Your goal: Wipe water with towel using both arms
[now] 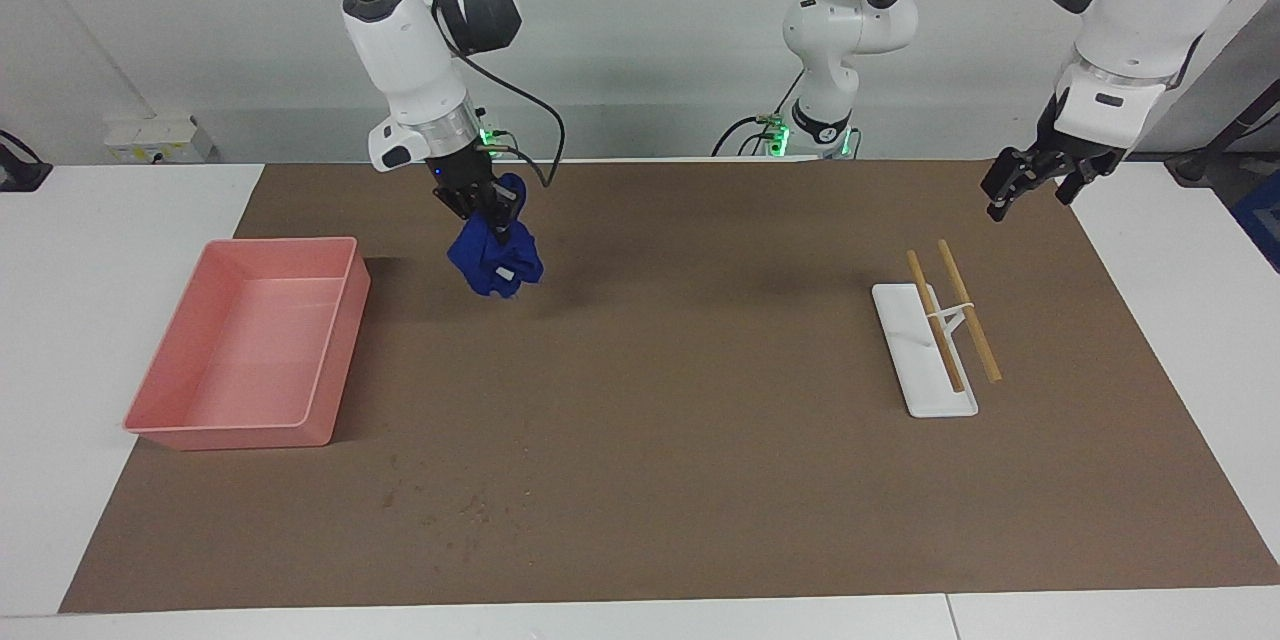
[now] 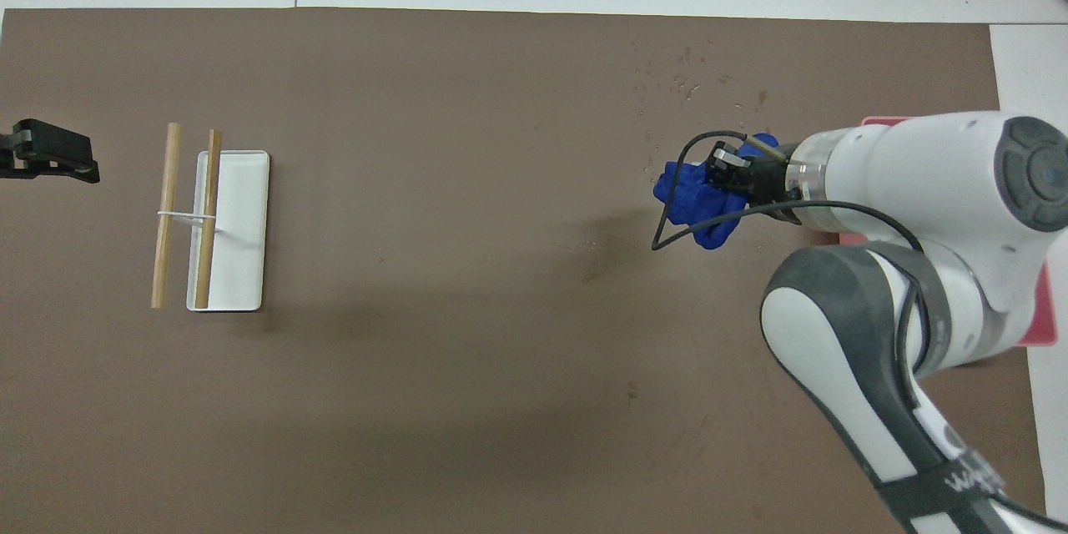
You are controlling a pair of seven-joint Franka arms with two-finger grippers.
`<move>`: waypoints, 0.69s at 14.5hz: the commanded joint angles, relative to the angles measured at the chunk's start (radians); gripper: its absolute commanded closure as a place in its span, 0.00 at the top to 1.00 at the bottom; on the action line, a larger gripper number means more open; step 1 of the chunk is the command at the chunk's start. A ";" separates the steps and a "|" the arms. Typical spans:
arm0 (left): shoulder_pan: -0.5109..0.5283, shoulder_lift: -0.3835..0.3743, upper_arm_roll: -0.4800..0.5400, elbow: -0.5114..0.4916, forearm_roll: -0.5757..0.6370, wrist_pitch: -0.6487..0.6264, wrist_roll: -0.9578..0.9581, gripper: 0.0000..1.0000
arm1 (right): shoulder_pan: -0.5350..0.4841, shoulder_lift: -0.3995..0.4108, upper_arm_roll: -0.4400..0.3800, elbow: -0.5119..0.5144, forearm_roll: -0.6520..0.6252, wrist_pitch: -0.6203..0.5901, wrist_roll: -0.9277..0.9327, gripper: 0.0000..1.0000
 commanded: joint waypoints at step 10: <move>0.007 -0.041 -0.024 -0.039 -0.011 -0.078 0.100 1.00 | 0.004 0.554 0.012 0.423 -0.011 0.450 0.004 0.00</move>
